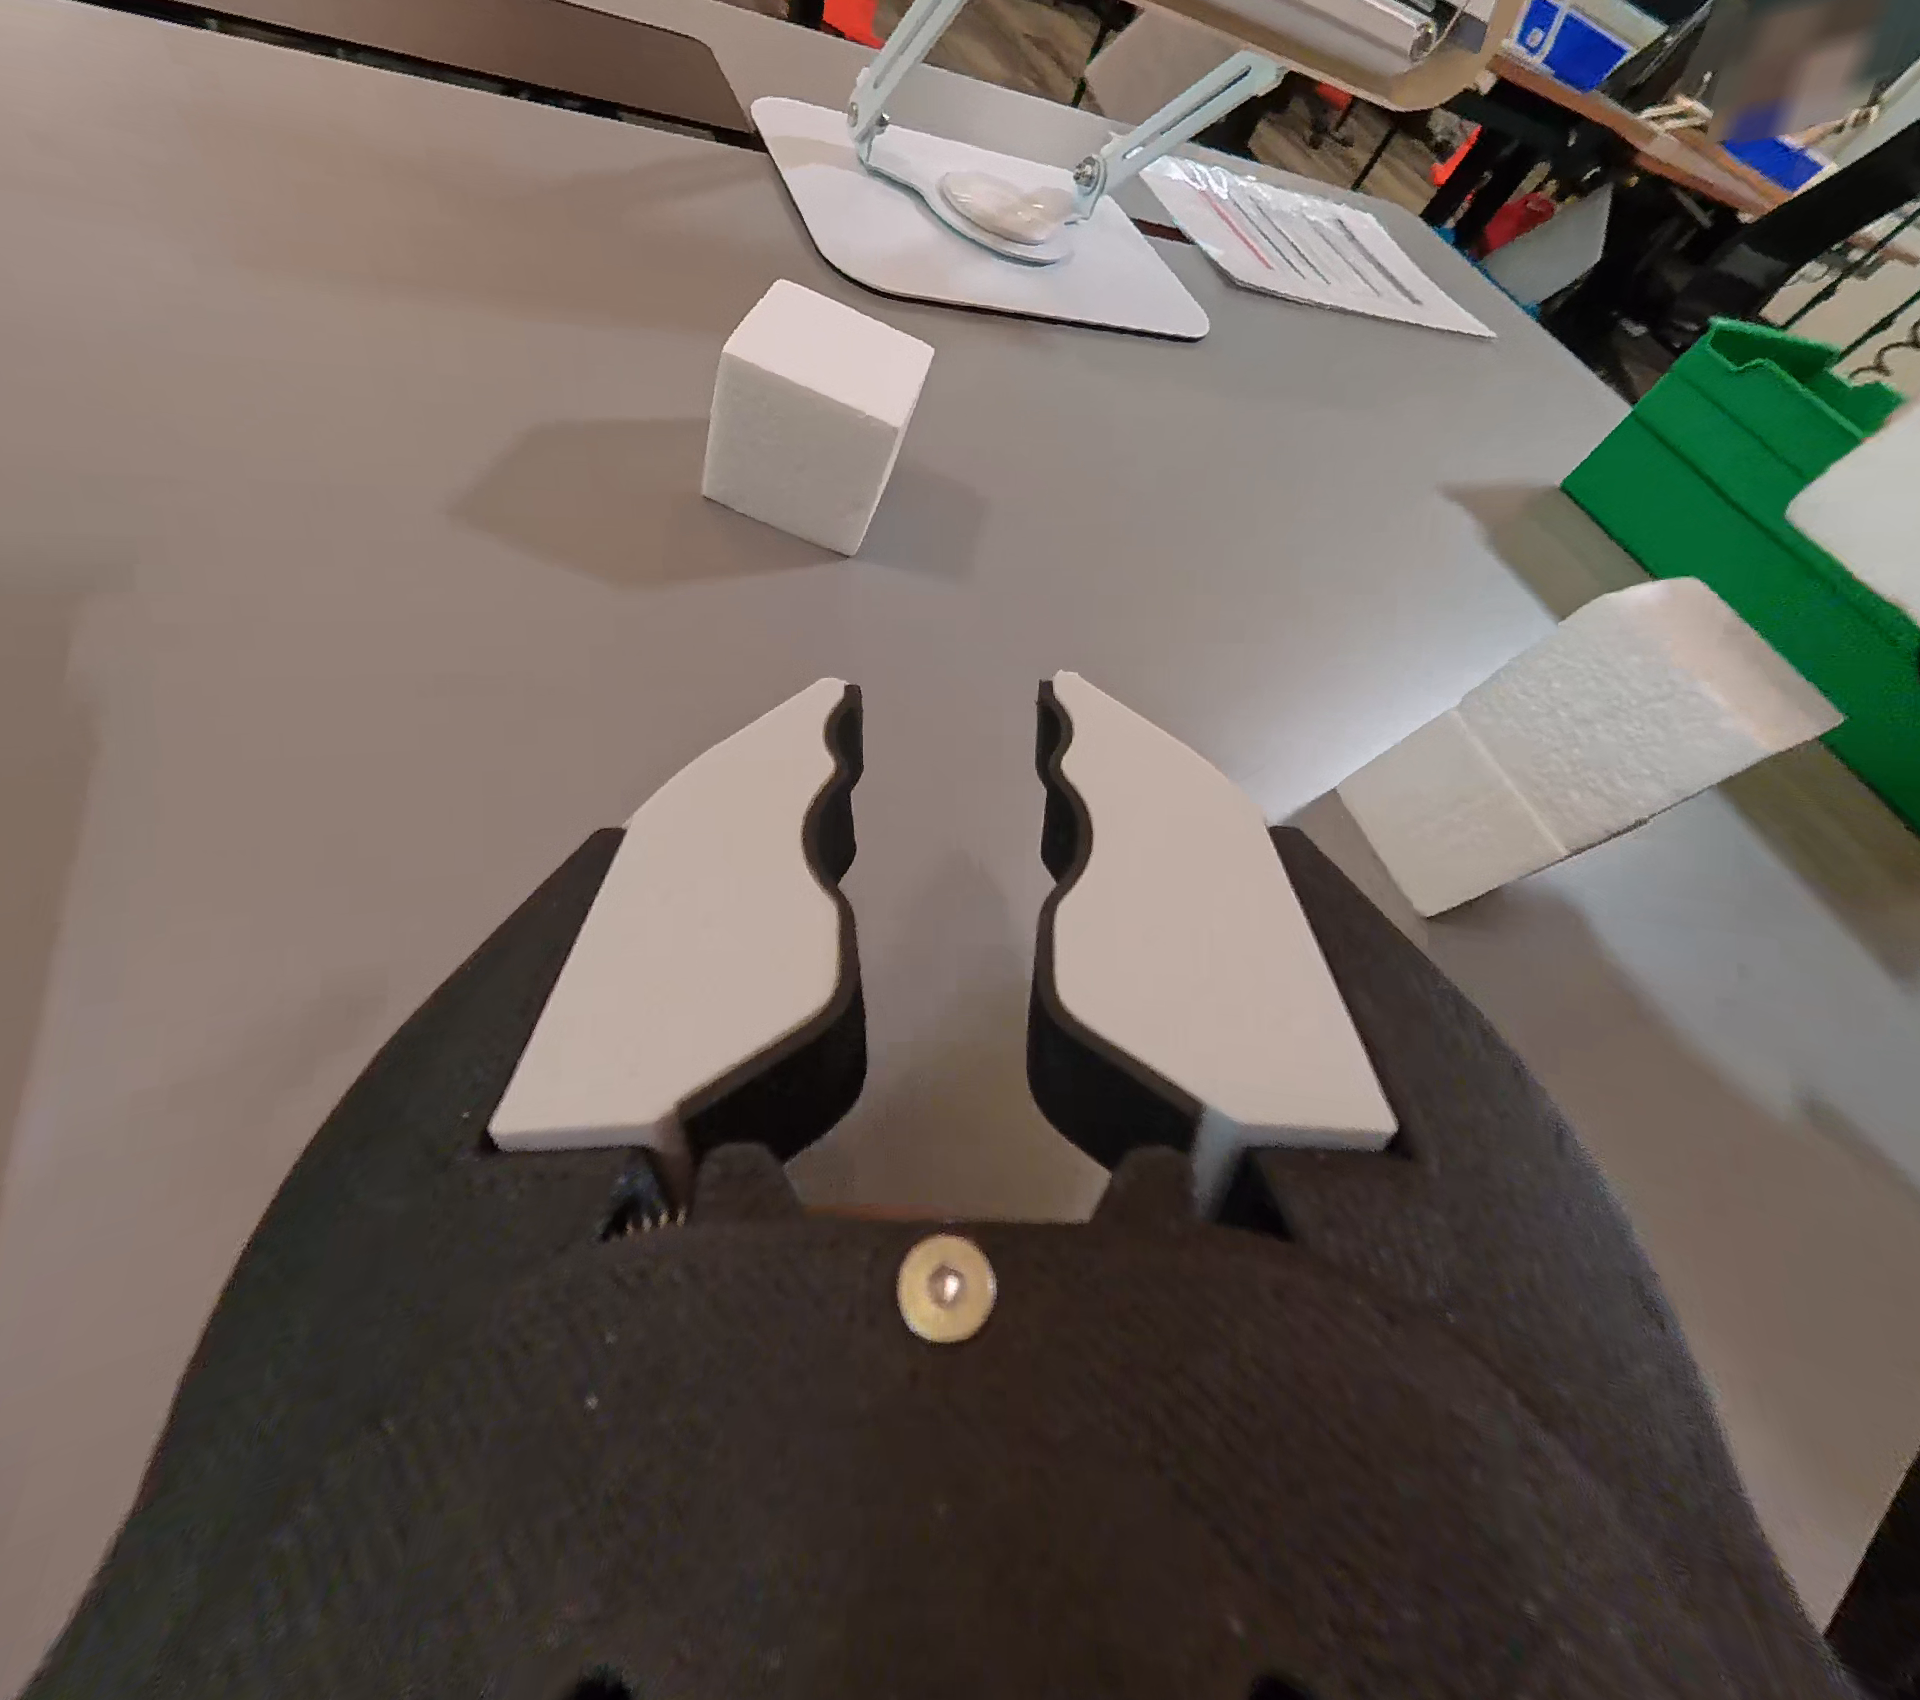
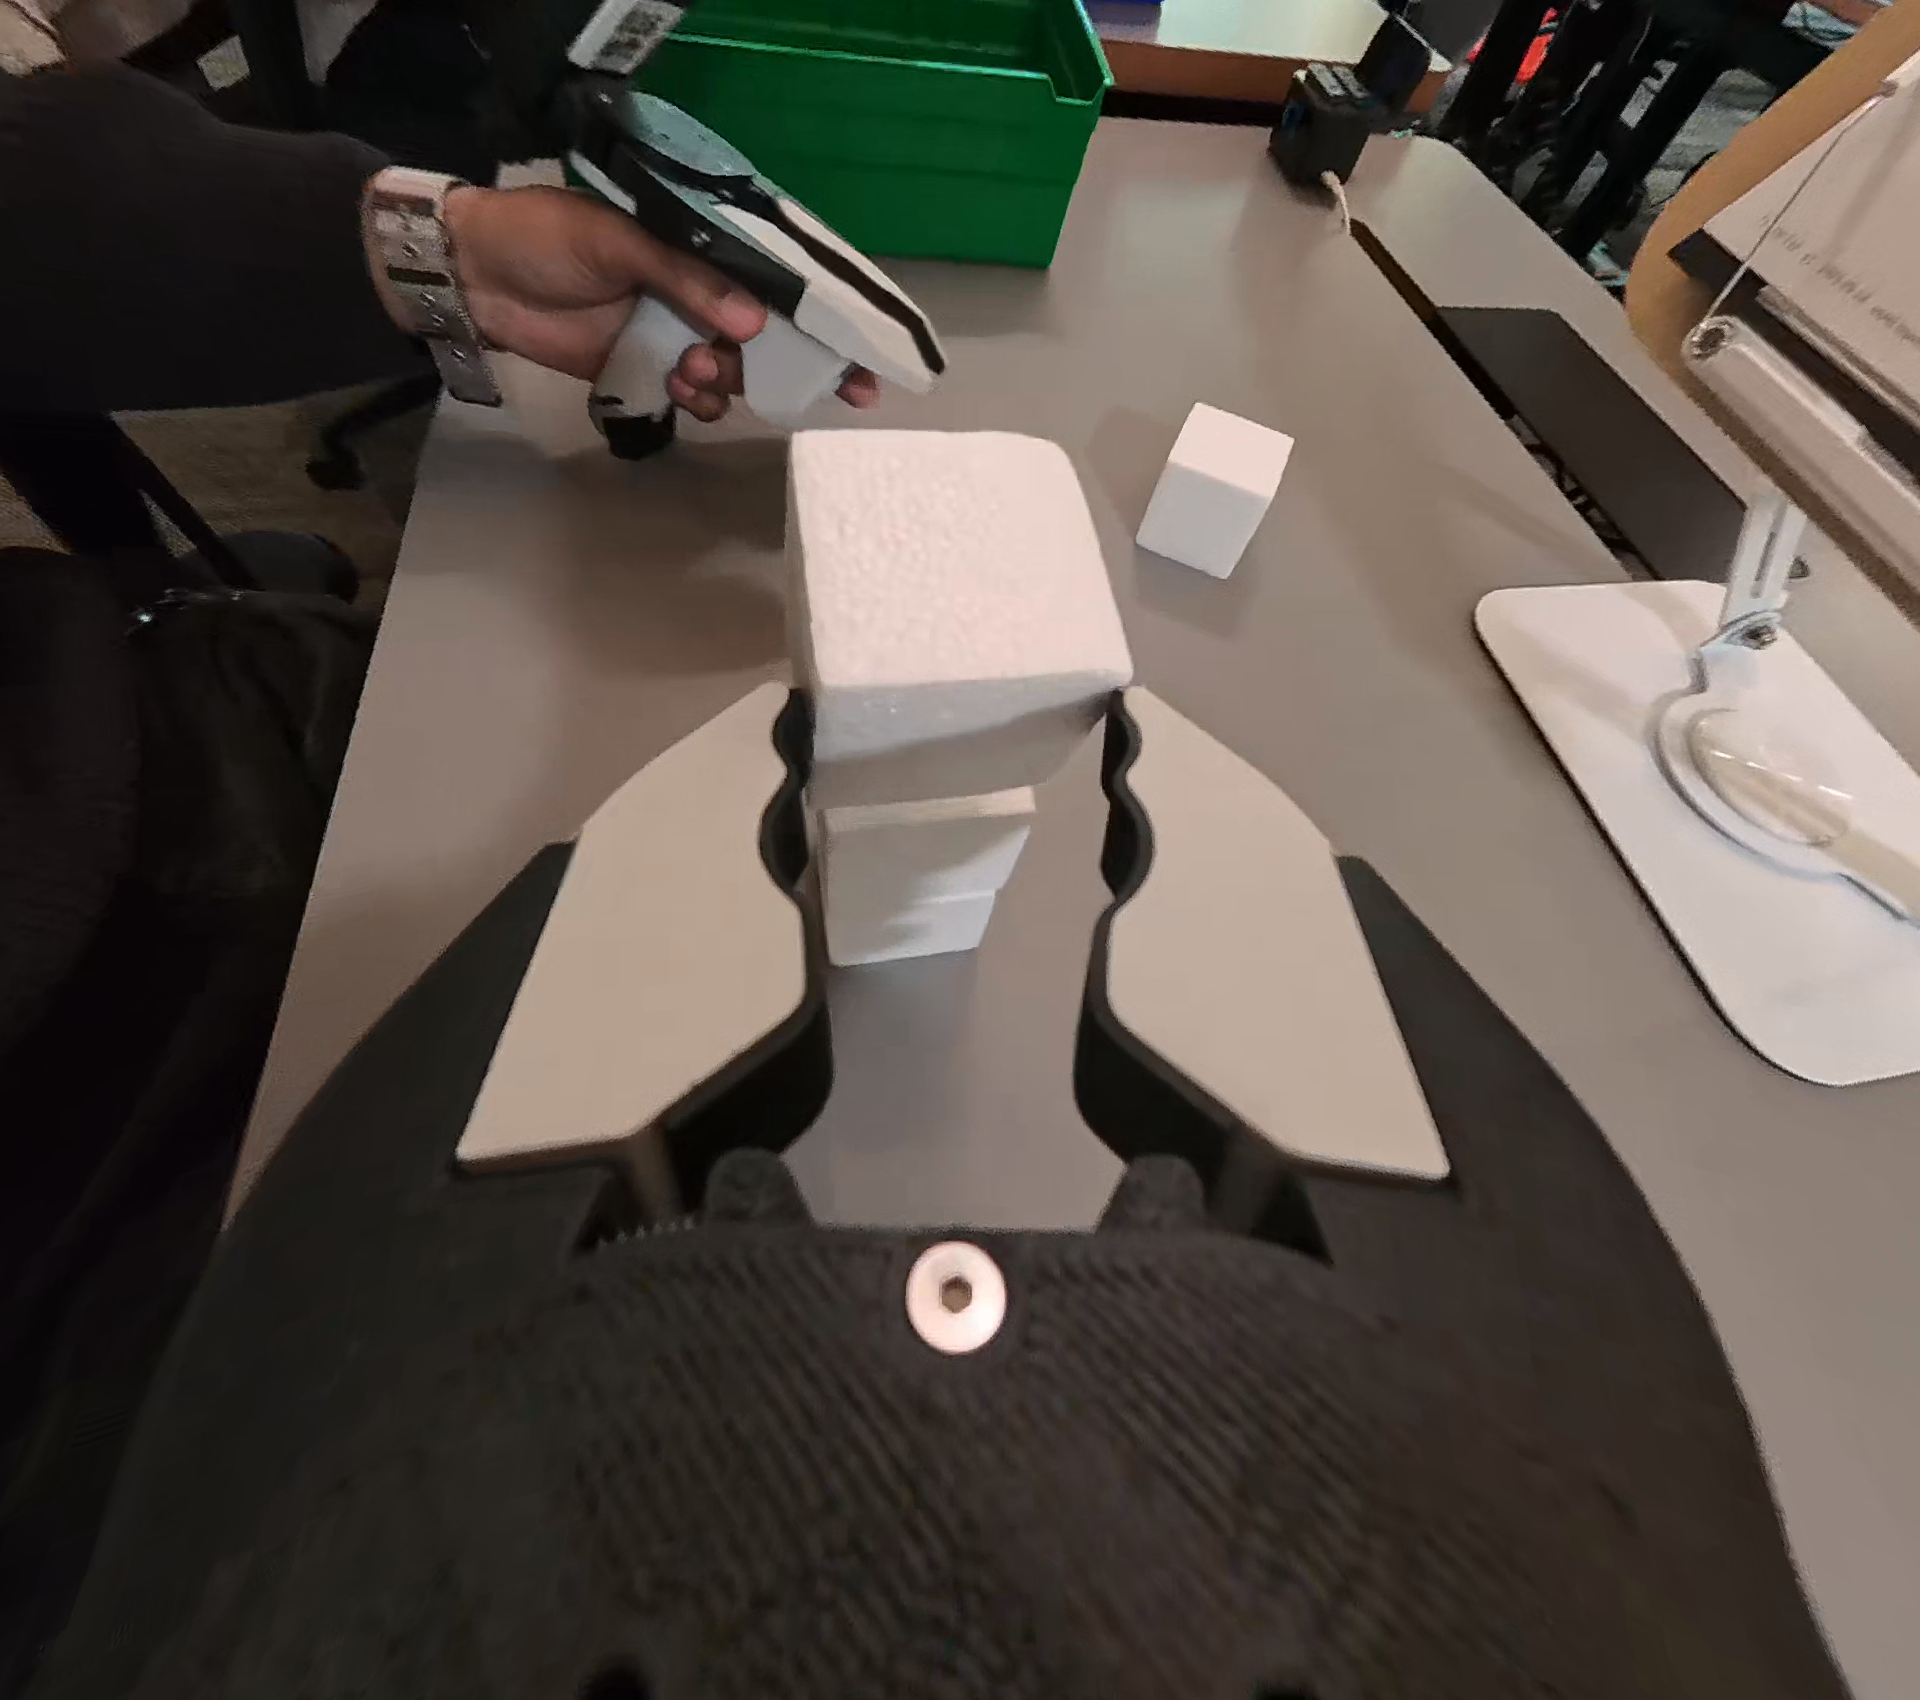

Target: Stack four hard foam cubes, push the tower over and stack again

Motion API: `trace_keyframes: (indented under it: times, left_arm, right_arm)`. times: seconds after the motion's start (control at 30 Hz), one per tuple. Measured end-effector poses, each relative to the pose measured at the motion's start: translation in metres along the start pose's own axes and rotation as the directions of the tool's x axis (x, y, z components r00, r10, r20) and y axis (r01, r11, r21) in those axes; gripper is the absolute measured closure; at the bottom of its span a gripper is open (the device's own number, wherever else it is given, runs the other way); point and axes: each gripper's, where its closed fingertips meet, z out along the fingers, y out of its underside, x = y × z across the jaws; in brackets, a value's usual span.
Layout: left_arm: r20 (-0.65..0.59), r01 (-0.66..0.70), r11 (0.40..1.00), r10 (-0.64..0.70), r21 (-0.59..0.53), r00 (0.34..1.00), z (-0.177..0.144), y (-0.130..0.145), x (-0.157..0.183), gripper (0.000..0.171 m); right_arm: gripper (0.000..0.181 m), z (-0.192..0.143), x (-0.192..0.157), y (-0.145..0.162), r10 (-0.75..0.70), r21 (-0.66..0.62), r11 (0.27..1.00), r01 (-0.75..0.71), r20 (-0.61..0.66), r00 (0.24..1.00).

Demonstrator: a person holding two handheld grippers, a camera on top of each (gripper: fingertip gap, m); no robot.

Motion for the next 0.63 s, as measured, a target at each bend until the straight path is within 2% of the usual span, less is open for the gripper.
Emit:
trace_keyframes:
  times: [0.13,0.37,0.63]
  left_arm:
    - [0.029,-0.019,1.000,0.019,-0.006,0.999,-0.012,0.004,-0.007,0.139]
    - [0.043,0.036,0.999,-0.036,0.001,0.998,-0.022,0.006,-0.017,0.139]
    - [-0.018,0.160,0.987,-0.160,0.011,0.987,-0.013,0.003,-0.015,0.138]
  right_arm:
    - [0.126,0.001,0.011,0.012,-0.062,-0.120,0.991,0.055,-0.055,0.997]
    - [0.126,0.012,0.002,0.007,-0.087,-0.110,0.990,0.085,-0.016,0.996]
    - [0.126,0.015,-0.007,0.012,-0.132,-0.149,0.980,0.129,-0.009,0.991]
